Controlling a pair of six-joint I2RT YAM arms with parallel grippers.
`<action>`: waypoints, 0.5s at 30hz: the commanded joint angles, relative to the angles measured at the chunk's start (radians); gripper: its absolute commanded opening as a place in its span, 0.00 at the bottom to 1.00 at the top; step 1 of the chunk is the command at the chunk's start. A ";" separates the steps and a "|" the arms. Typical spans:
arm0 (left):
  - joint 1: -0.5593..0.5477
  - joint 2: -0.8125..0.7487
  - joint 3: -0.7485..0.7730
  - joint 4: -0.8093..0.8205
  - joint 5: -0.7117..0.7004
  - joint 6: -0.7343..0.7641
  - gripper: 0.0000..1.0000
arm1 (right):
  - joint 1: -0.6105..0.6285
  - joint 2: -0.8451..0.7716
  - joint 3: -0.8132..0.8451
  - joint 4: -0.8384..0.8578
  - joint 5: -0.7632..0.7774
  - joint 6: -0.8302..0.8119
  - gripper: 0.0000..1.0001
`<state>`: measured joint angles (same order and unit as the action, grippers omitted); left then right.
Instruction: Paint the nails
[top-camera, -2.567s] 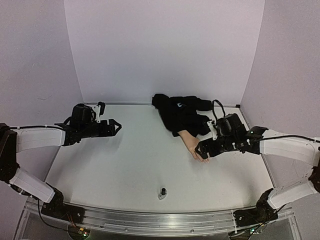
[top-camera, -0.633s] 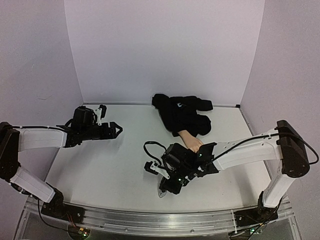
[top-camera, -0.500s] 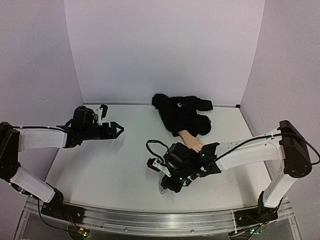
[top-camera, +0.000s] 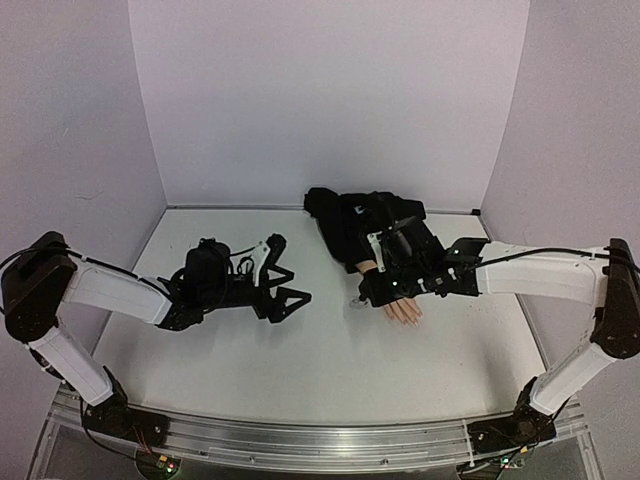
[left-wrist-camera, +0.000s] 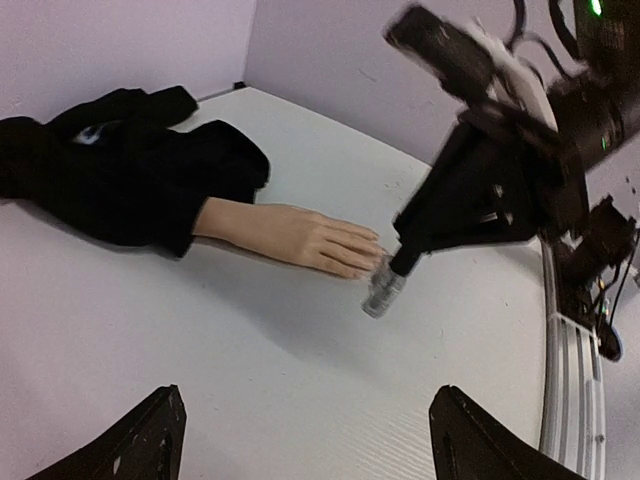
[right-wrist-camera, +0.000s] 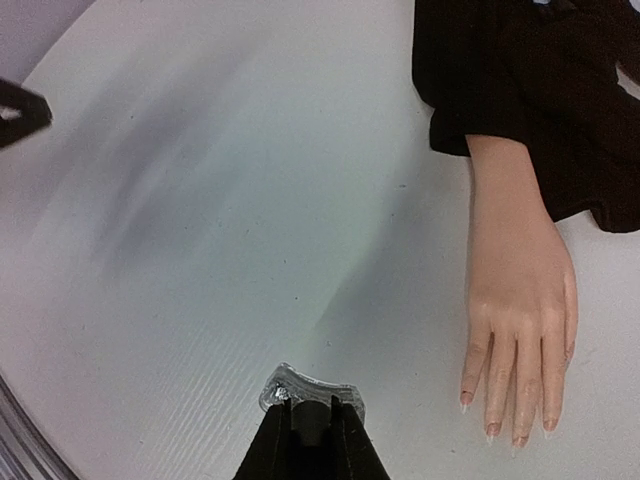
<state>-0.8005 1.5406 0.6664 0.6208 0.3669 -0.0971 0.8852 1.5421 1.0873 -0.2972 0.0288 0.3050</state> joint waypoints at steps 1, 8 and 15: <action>-0.066 0.133 0.103 0.154 0.061 0.204 0.84 | 0.003 -0.019 0.121 -0.074 0.001 0.080 0.00; -0.091 0.253 0.207 0.183 0.101 0.240 0.78 | 0.011 0.006 0.194 -0.128 -0.050 0.080 0.00; -0.104 0.301 0.261 0.162 0.112 0.235 0.62 | 0.032 0.033 0.235 -0.157 -0.030 0.073 0.00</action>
<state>-0.8922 1.8185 0.8741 0.7442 0.4551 0.1184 0.9017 1.5540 1.2673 -0.4257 -0.0113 0.3717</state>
